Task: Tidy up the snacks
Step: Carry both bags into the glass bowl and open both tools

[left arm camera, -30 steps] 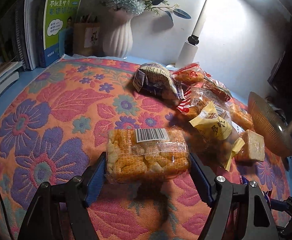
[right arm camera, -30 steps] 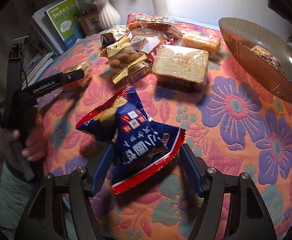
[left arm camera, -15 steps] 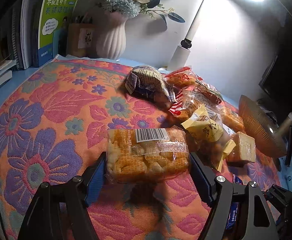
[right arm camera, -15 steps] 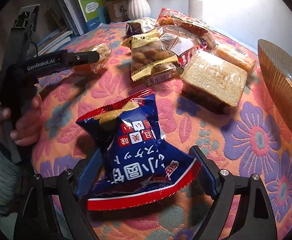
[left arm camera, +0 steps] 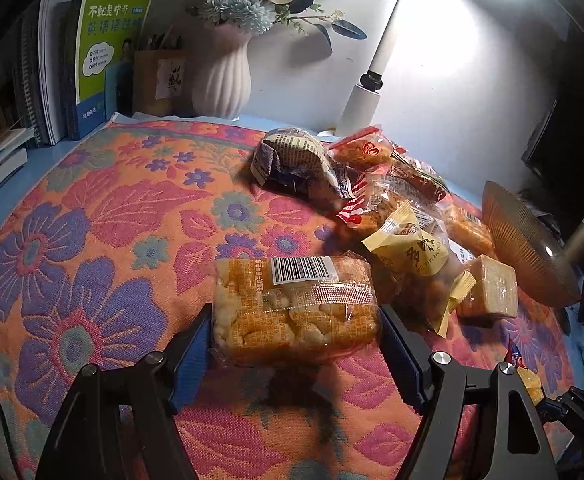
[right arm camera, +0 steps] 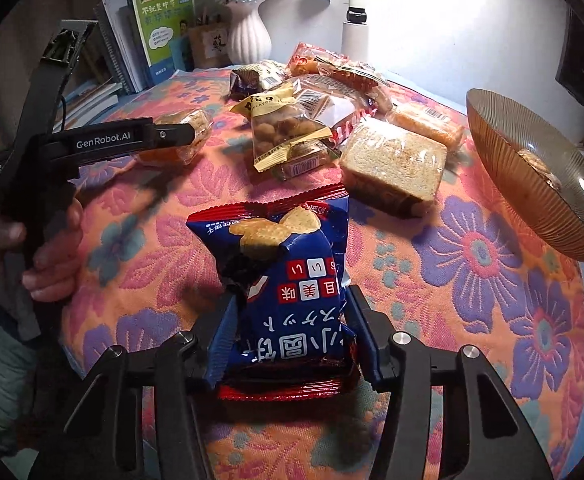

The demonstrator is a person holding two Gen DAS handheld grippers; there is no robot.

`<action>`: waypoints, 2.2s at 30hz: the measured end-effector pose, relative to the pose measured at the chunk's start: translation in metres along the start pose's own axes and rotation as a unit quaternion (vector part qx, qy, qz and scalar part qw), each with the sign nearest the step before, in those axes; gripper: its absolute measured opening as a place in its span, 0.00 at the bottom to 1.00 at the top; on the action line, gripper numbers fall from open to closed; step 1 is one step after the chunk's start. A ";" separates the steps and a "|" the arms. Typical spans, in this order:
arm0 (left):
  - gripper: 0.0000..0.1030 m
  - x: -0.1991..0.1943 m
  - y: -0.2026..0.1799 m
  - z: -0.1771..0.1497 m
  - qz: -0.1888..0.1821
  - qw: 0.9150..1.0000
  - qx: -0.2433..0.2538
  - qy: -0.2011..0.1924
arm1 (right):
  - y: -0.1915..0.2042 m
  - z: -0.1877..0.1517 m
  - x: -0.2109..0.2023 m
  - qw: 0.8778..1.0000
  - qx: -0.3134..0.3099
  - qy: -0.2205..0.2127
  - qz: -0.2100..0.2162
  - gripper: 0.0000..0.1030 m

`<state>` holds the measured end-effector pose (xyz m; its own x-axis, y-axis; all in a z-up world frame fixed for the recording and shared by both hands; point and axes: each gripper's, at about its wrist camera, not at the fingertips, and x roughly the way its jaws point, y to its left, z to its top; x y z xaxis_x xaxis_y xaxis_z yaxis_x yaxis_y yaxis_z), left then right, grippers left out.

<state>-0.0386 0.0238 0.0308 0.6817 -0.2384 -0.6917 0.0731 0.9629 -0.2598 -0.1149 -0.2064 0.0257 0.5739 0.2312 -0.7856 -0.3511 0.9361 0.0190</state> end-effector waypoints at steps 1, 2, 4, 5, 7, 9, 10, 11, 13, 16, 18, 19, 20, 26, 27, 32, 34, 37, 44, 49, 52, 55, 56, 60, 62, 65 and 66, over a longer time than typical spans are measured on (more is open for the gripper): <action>0.74 -0.003 -0.002 0.000 0.002 1.000 0.002 -0.002 | -0.004 -0.001 -0.004 1.000 0.006 0.000 0.000 0.49; 0.74 -0.007 -0.005 0.001 -0.001 1.000 0.002 -0.005 | -0.010 -0.003 -0.009 1.000 0.011 -0.003 -0.001 0.49; 0.74 -0.017 -0.014 0.005 -0.013 1.000 0.002 -0.009 | -0.020 -0.004 -0.023 1.000 0.020 -0.015 -0.008 0.49; 0.74 -0.022 -0.020 0.008 -0.017 1.000 0.006 -0.012 | -0.026 -0.005 -0.030 0.999 0.025 -0.022 -0.013 0.49; 0.74 -0.034 -0.039 0.016 -0.020 0.999 0.026 -0.022 | -0.040 -0.004 -0.044 0.998 0.038 -0.035 -0.025 0.49; 0.74 -0.042 -0.061 0.025 -0.019 0.998 0.057 -0.033 | -0.056 -0.001 -0.057 0.997 0.055 -0.047 -0.041 0.49; 0.74 -0.046 -0.072 0.030 -0.022 0.997 0.070 -0.036 | -0.065 0.001 -0.063 0.995 0.062 -0.054 -0.049 0.49; 0.74 -0.048 -0.084 0.035 -0.028 0.995 0.083 -0.037 | -0.074 0.002 -0.070 0.994 0.071 -0.060 -0.057 0.49; 0.74 -0.050 -0.108 0.044 -0.044 0.993 0.105 -0.037 | -0.093 0.007 -0.081 0.991 0.089 -0.068 -0.074 0.49; 0.74 -0.044 -0.147 0.061 -0.071 0.988 0.132 -0.028 | -0.126 0.016 -0.096 0.985 0.117 -0.079 -0.095 0.49; 0.74 -0.035 -0.174 0.072 -0.093 0.985 0.145 -0.016 | -0.145 0.023 -0.105 0.981 0.133 -0.087 -0.110 0.49; 0.74 -0.031 -0.188 0.076 -0.104 0.983 0.152 -0.010 | -0.155 0.026 -0.109 0.979 0.141 -0.090 -0.120 0.49; 0.74 -0.026 -0.202 0.080 -0.112 0.981 0.160 -0.006 | -0.163 0.030 -0.110 0.976 0.149 -0.092 -0.129 0.49; 0.74 -0.003 -0.270 0.086 -0.115 0.969 0.219 -0.004 | -0.204 0.048 -0.115 0.966 0.186 -0.098 -0.153 0.49; 0.74 0.003 -0.277 0.087 -0.116 0.968 0.224 0.000 | -0.209 0.049 -0.114 0.965 0.189 -0.097 -0.156 0.49; 0.74 0.026 -0.302 0.087 -0.120 0.964 0.235 0.016 | -0.231 0.054 -0.104 0.960 0.215 -0.087 -0.157 0.49; 0.74 0.034 -0.310 0.088 -0.124 0.964 0.236 0.020 | -0.237 0.055 -0.101 0.958 0.224 -0.087 -0.156 0.49; 0.80 0.040 -0.319 0.090 -0.129 0.962 0.242 0.004 | -0.245 0.057 -0.097 0.955 0.237 -0.094 -0.154 0.57; 0.89 0.031 -0.298 0.100 -0.114 0.967 0.229 -0.010 | -0.252 0.053 -0.101 0.952 0.249 -0.101 -0.148 0.65; 0.89 0.001 -0.253 0.108 -0.104 0.975 0.193 -0.034 | -0.236 0.051 -0.103 0.957 0.236 -0.095 -0.141 0.65; 0.89 -0.022 -0.222 0.112 -0.088 0.979 0.175 -0.051 | -0.219 0.053 -0.105 0.962 0.223 -0.096 -0.127 0.65; 0.89 -0.043 -0.190 0.115 -0.070 0.983 0.155 -0.067 | -0.199 0.058 -0.105 0.967 0.205 -0.097 -0.113 0.65; 0.89 -0.050 -0.178 0.117 -0.064 0.984 0.147 -0.071 | -0.192 0.060 -0.104 0.970 0.198 -0.097 -0.106 0.65; 0.89 -0.069 -0.134 0.117 -0.045 0.988 0.121 -0.081 | -0.164 0.068 -0.097 0.977 0.175 -0.091 -0.078 0.65; 0.89 -0.074 -0.113 0.114 -0.037 0.990 0.112 -0.078 | -0.150 0.070 -0.091 0.981 0.162 -0.086 -0.062 0.65; 0.89 -0.073 -0.086 0.106 -0.033 0.992 0.101 -0.063 | -0.127 0.074 -0.083 0.986 0.137 -0.080 -0.048 0.65; 0.89 -0.070 -0.078 0.102 -0.034 0.993 0.095 -0.055 | -0.120 0.076 -0.081 0.988 0.126 -0.077 -0.042 0.65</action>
<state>-0.0173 -0.0217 0.1684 0.7452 -0.2982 -0.5965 0.2504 0.9541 -0.1643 -0.0631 -0.3176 0.1336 0.7061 0.1701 -0.6874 -0.1132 0.9854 0.1275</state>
